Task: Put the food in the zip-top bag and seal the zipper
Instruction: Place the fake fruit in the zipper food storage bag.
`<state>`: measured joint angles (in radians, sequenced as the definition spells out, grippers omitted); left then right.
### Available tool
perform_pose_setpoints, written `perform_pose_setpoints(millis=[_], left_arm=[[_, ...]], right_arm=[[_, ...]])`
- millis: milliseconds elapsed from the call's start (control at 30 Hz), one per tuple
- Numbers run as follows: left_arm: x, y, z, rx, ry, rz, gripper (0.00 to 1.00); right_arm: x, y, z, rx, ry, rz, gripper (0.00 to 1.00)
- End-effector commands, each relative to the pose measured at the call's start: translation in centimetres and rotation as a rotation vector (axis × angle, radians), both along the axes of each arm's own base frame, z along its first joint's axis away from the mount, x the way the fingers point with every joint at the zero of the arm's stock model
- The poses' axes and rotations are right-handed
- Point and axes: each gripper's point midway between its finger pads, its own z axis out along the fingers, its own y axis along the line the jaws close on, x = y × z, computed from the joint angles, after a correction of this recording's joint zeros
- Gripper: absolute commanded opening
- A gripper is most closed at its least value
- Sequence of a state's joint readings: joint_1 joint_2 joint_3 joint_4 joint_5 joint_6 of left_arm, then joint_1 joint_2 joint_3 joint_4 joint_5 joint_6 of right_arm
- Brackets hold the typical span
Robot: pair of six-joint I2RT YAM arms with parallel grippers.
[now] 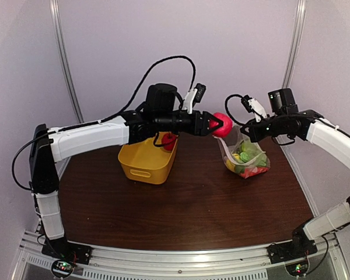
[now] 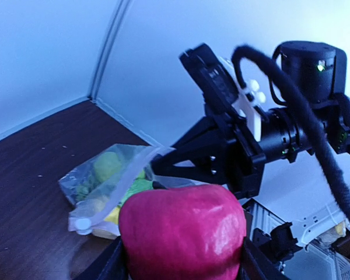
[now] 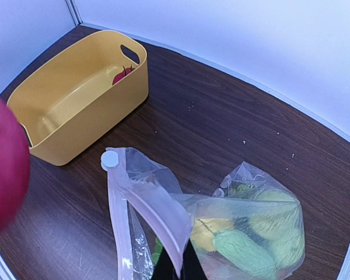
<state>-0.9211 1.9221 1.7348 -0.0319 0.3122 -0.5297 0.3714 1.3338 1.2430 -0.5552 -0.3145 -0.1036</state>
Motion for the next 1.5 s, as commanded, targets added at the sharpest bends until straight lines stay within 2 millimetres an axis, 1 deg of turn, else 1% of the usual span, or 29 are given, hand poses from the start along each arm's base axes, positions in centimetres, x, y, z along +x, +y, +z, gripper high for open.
perform_pose_setpoints(millis=[0, 67, 167, 333, 433, 533, 600, 733, 833, 867, 933, 1033, 1067, 1133, 1200, 1233, 1367, 1467], left_arm=[[-1.9, -3.7, 1.1, -0.148, 0.039, -0.149, 0.40], [-2.2, -4.8, 0.3, -0.161, 0.066, -0.170, 0.39], [-1.9, -6.2, -1.5, -0.161, 0.108, -0.174, 0.37], [-0.6, -7.6, -3.9, -0.152, 0.147, -0.139, 0.35], [0.3, -8.5, -5.4, -0.132, 0.156, -0.110, 0.35], [0.9, -9.4, -6.3, -0.122, 0.165, -0.089, 0.34], [1.5, -9.8, -7.4, -0.091, 0.180, -0.053, 0.33], [2.4, -10.0, -9.5, -0.068, 0.233, 0.003, 0.33], [2.5, -10.0, -11.1, -0.036, 0.279, 0.017, 0.36], [2.4, -10.0, -11.7, -0.023, 0.296, 0.020, 0.38], [2.3, -10.0, -12.0, -0.012, 0.303, 0.013, 0.48], [2.0, -10.0, -11.5, -0.005, 0.296, -0.001, 0.59], [1.9, -9.8, -11.5, 0.005, 0.295, -0.002, 0.67], [1.7, -9.7, -10.4, -0.003, 0.278, -0.013, 0.75], [1.3, -9.4, -8.9, -0.018, 0.259, -0.030, 0.96], [1.0, -9.3, -7.9, -0.027, 0.245, -0.042, 0.98], [-0.1, -7.8, -4.1, -0.053, 0.193, -0.059, 0.98], [-1.2, -6.3, -2.4, -0.041, 0.178, -0.070, 0.98]], right_arm=[[0.5, 0.6, 1.7, 0.045, 0.008, -0.008, 0.00], [0.3, 0.9, 2.0, 0.067, 0.019, 0.001, 0.00], [0.1, 1.1, 2.5, 0.092, 0.018, 0.010, 0.00], [-0.5, 1.1, 3.3, 0.117, 0.003, 0.011, 0.00], [-0.9, 1.5, 3.7, 0.142, 0.007, 0.032, 0.00], [-1.4, 2.1, 3.9, 0.168, 0.019, 0.067, 0.00], [-1.8, 2.5, 4.2, 0.189, 0.018, 0.092, 0.00], [-2.8, 3.2, 5.7, 0.233, 0.001, 0.150, 0.00], [-3.5, 3.5, 6.8, 0.276, -0.004, 0.162, 0.00], [-3.6, 3.4, 7.0, 0.281, -0.011, 0.164, 0.00], [-3.7, 3.4, 7.2, 0.286, -0.022, 0.165, 0.00], [-3.5, 3.2, 6.8, 0.281, -0.019, 0.152, 0.00], [-3.5, 3.2, 6.6, 0.275, -0.017, 0.149, 0.00], [-3.3, 3.0, 6.2, 0.267, -0.012, 0.139, 0.00], [-3.2, 2.9, 6.0, 0.259, -0.014, 0.131, 0.00], [-3.1, 2.8, 5.8, 0.255, -0.015, 0.125, 0.00], [-2.5, 2.1, 5.5, 0.243, -0.017, 0.093, 0.00], [-2.0, 1.6, 5.4, 0.243, -0.022, 0.072, 0.00]])
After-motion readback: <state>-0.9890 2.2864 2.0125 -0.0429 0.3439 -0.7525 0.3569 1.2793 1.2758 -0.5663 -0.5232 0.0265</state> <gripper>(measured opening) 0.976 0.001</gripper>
